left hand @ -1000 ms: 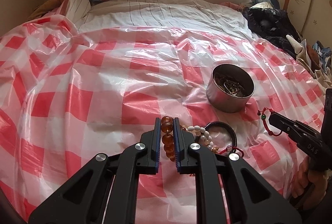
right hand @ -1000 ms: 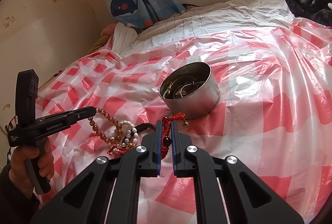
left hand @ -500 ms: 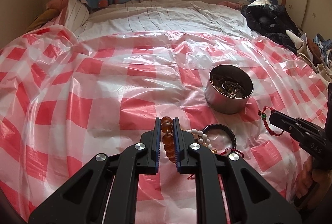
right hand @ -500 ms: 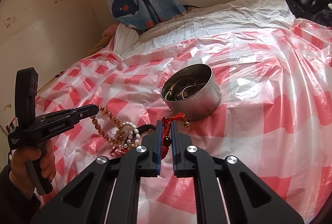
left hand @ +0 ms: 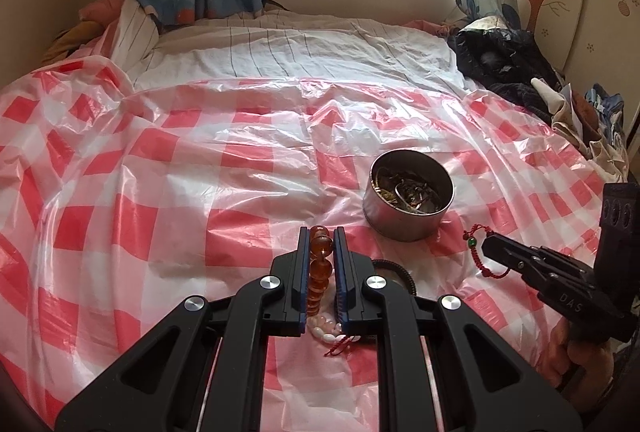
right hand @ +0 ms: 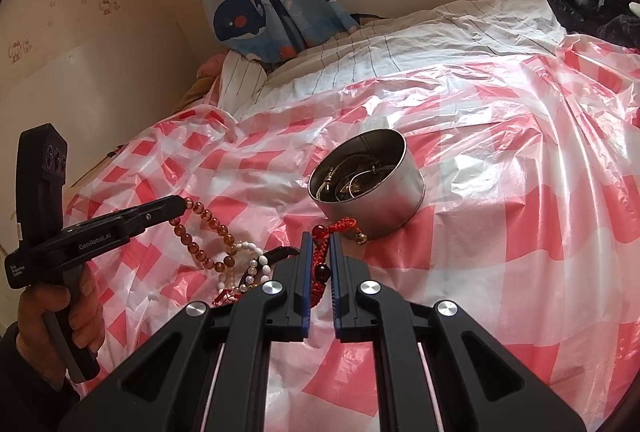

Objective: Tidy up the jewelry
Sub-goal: 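Carry both bracelets over the tin and open both tools to drop them in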

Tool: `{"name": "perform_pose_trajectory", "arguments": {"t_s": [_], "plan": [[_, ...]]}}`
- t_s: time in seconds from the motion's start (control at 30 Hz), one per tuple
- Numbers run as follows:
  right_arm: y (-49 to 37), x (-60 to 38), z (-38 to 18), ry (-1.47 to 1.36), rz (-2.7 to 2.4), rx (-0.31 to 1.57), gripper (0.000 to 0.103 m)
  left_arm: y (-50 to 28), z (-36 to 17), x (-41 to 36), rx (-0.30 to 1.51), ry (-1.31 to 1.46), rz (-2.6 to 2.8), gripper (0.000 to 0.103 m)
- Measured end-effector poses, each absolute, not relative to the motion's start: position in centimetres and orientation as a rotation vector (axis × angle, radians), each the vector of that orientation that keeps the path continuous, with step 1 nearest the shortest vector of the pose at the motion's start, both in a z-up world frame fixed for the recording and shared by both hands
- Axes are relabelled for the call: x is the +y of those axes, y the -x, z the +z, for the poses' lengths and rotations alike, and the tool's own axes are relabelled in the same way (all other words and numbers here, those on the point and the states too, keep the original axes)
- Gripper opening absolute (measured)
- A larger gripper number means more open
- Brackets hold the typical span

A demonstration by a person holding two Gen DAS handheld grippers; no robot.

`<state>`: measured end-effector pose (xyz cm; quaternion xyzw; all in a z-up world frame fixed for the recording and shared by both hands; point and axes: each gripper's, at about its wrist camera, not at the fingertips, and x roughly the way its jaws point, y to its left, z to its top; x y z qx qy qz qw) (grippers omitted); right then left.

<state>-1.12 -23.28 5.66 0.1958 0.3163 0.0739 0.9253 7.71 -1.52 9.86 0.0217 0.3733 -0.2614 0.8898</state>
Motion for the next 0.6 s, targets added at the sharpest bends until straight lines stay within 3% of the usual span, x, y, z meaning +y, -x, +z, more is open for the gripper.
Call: {"name": "perform_pose_trajectory", "arguments": {"t_s": [0.6], "plan": [[1.1, -24.7, 6.4, -0.452, 0.138, 0.62, 0.009, -10.6, 12.7, -9.2, 0.804, 0.046, -0.736, 0.01]]}}
